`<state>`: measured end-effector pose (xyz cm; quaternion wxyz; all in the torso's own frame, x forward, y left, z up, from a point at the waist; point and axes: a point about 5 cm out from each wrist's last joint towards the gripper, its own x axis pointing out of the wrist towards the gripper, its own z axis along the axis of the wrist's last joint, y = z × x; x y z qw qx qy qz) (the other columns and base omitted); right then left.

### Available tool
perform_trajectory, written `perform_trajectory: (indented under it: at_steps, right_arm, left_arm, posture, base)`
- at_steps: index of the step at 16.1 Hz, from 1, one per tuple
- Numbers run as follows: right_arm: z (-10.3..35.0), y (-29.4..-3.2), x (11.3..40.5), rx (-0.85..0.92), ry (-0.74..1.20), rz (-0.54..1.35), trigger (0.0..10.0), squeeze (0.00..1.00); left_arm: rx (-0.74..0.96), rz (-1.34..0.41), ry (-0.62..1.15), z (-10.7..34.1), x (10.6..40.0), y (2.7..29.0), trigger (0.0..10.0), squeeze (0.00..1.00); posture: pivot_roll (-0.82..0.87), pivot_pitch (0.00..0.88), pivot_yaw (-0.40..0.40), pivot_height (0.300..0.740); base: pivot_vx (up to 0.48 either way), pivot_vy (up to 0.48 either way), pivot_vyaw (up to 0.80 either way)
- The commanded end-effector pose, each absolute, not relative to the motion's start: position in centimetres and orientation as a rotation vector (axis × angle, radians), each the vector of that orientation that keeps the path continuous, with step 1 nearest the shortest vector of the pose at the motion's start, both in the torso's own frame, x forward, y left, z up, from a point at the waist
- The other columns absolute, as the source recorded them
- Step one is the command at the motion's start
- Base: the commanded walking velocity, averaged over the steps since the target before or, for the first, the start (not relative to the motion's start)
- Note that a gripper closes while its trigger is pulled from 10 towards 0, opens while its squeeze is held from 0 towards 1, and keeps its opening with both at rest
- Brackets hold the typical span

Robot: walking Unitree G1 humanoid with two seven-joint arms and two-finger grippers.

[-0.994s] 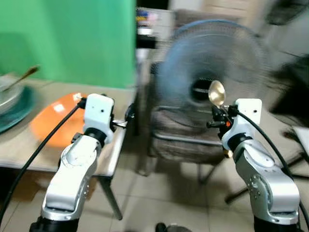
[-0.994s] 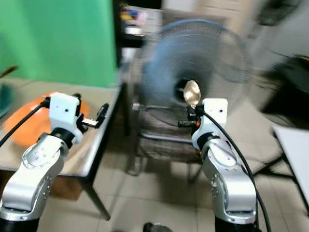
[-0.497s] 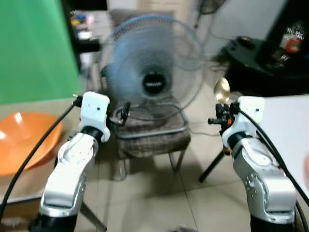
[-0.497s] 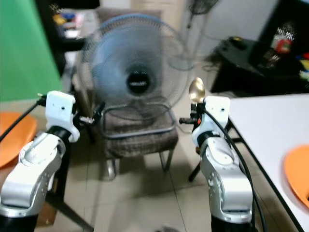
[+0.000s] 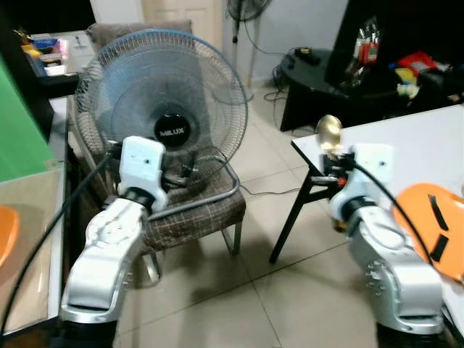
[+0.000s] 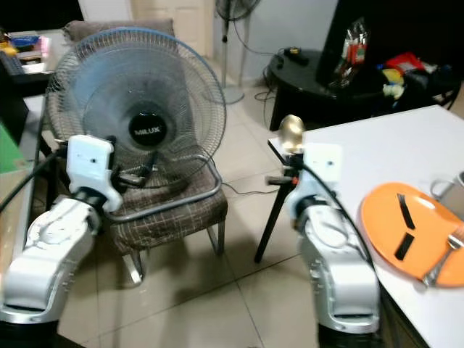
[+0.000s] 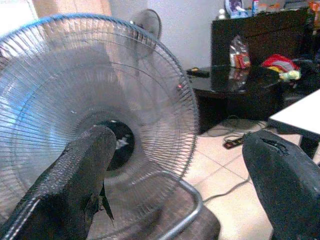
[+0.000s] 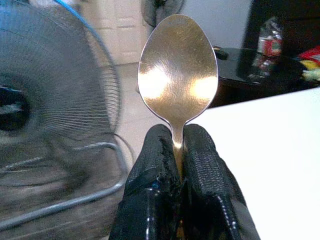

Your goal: Setting the table

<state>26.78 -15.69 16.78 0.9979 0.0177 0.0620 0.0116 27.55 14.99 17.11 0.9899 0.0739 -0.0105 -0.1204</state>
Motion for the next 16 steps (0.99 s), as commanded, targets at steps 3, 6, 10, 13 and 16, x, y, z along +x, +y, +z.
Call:
perform_trajectory:
  at_steps: [3,6,10,13,16]
  right_arm:
    - [17.53,-14.66,27.01,0.041,0.089,0.073,10.0,0.0]
    - [17.7,-14.55,27.12,0.043,0.081,0.076,10.0,0.0]
    - [17.55,-14.4,26.98,0.049,0.084,0.074,10.0,0.0]
    - [17.61,-14.48,27.0,0.052,0.083,0.066,10.0,0.0]
    - [17.78,-14.38,26.96,0.055,0.081,0.065,10.0,0.0]
  left_arm:
    - [0.164,-0.226,-0.01,17.12,27.89,15.7,10.0,0.0]
    - [0.164,-0.237,-0.015,17.33,28.09,15.57,10.0,0.0]
    - [0.168,-0.231,-0.01,17.19,28.14,15.93,10.0,0.0]
    - [0.17,-0.229,-0.01,17.18,28.35,15.95,10.0,0.0]
    - [0.166,-0.23,-0.012,17.21,28.33,16.03,10.0,0.0]
  posture:
    - [0.06,0.0,-0.008,0.74]
    - [0.06,0.0,-0.006,0.74]
    - [0.06,0.0,0.005,0.74]
    - [0.05,0.0,0.009,0.74]
    - [0.06,0.0,0.008,0.74]
  base:
    - [0.294,0.0,0.0]
    - [0.296,0.0,0.0]
    - [0.298,0.0,-0.8]
    - [0.298,0.0,-0.8]
    - [0.299,0.0,-0.8]
